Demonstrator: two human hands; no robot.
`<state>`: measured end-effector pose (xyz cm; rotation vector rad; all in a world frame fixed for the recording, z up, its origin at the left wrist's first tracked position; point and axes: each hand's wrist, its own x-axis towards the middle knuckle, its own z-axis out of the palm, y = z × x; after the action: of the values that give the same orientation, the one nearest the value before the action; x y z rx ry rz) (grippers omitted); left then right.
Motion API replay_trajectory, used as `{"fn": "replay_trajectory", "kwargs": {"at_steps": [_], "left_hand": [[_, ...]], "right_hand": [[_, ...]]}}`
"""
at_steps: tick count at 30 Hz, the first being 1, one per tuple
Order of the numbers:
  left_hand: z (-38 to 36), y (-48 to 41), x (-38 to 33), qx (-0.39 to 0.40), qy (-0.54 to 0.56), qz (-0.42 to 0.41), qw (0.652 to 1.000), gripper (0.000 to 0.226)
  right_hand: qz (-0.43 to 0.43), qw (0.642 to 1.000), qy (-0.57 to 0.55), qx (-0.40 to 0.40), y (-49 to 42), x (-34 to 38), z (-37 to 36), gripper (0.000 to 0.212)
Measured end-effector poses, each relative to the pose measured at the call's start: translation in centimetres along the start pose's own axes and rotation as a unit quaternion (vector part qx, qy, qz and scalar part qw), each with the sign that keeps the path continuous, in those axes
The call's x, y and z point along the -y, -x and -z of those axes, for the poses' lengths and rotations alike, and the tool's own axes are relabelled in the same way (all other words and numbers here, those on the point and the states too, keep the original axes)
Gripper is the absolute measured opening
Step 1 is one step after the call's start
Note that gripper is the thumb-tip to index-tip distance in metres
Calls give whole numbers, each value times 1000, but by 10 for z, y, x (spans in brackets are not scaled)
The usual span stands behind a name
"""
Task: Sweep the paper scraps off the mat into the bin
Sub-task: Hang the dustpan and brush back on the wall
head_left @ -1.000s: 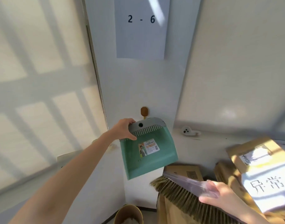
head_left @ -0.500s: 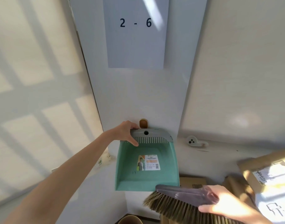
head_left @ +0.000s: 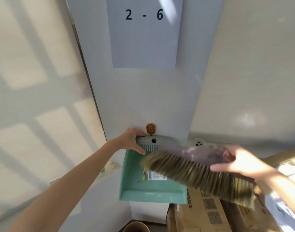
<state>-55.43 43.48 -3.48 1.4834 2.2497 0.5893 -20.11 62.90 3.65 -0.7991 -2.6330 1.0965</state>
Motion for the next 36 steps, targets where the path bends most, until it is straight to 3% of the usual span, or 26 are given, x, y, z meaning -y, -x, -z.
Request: {"fn": "replay_trajectory", "kwargs": {"at_steps": [1, 3, 4, 6, 11, 13, 18, 23, 33, 36], "left_hand": [[-2, 1, 2, -8, 7, 1, 1000, 65], [-6, 6, 4, -17, 29, 10, 999, 67], [-8, 8, 6, -20, 40, 12, 999, 68], [-10, 12, 9, -30, 56, 11, 998, 70], [-18, 21, 13, -61, 103, 26, 992, 70], [-22, 24, 11, -75, 116, 26, 990, 67], [-29, 30, 13, -103, 185, 66, 975, 64], [-39, 36, 14, -140, 274, 85, 948, 57], [-49, 40, 17, -142, 319, 95, 932, 46], [-51, 42, 16, -155, 329, 105, 925, 61]], "right_hand": [[1, 1000, -3, 20, -1, 15, 8, 42], [0, 997, -62, -37, -16, 51, 14, 52], [48, 992, -73, -86, -32, 61, 14, 56], [114, 981, -110, -112, -50, 76, 7, 61], [168, 976, -82, -113, -84, 139, -32, 36], [190, 974, -63, -103, -100, 145, -48, 42], [178, 983, -17, -47, -121, 140, -77, 52], [200, 976, 71, -52, -124, 128, -95, 47], [146, 984, 37, -97, -126, 128, -82, 52], [140, 986, 38, -88, -124, 123, -90, 60]]}}
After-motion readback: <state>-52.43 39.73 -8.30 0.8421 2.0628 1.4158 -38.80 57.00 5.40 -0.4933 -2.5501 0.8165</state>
